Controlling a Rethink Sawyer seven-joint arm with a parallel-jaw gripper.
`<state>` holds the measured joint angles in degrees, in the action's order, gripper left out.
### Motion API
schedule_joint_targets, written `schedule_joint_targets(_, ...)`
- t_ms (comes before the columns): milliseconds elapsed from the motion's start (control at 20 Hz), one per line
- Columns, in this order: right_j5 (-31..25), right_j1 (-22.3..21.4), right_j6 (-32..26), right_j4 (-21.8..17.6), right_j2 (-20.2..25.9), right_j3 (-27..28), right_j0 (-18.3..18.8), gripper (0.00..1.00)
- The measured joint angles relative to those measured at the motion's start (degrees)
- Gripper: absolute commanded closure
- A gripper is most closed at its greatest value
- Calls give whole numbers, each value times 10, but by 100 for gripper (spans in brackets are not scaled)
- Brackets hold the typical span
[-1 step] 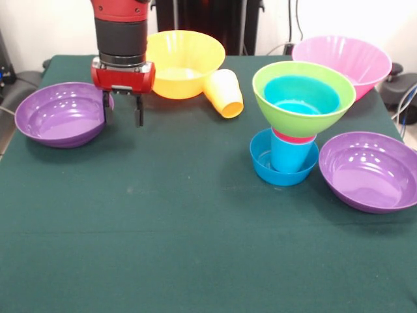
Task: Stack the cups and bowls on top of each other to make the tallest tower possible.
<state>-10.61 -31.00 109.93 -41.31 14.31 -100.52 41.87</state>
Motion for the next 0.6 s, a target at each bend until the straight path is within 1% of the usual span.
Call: schedule_joint_targets(600, 0, -12, 0, 0, -1, -4, 0, 0)
